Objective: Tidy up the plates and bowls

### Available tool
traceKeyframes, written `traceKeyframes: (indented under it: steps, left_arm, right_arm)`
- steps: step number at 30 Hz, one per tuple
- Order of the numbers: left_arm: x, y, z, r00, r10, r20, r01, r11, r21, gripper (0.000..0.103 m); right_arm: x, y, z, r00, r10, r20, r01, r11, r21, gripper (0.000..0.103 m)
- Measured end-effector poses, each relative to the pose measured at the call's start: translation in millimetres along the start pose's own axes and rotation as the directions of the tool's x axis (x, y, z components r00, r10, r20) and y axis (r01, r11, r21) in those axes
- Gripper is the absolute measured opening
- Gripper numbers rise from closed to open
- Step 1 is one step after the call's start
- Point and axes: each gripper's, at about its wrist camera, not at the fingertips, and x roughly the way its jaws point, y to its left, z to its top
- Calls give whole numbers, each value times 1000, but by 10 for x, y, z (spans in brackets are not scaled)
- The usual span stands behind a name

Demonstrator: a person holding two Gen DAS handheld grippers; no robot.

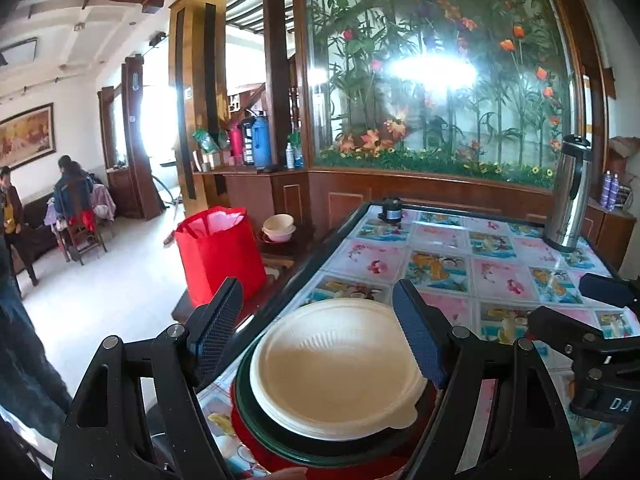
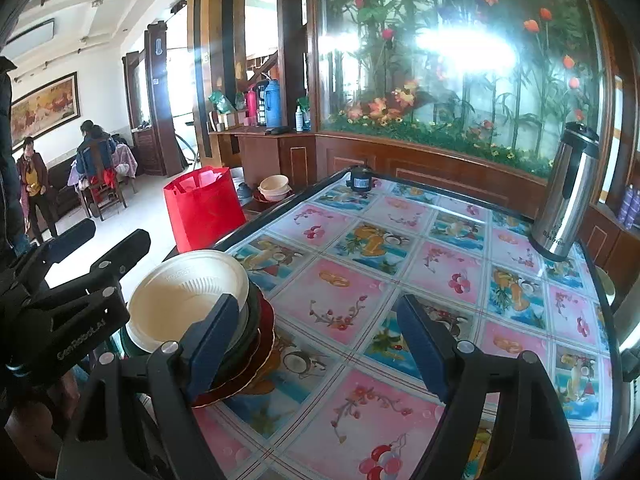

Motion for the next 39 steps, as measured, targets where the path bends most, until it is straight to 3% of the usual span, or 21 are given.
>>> traceKeyframes:
  steps: [5, 15, 39]
  left_arm:
    - [-12, -13, -17, 999, -53, -8, 53, 999, -12, 79]
    - [-11, -100, -44, 995, -93, -31, 93, 996, 13, 79]
    - [16, -146, -37, 994, -103, -35, 104, 994, 26, 79]
  right_arm:
    - [26, -14, -25, 1000, -4, -15, 4, 1000, 1, 82]
    - [16, -45, -57, 1000, -13, -19, 13, 1000, 1, 82]
    - [56, -119, -47, 998, -18, -61, 17, 1000, -5, 82]
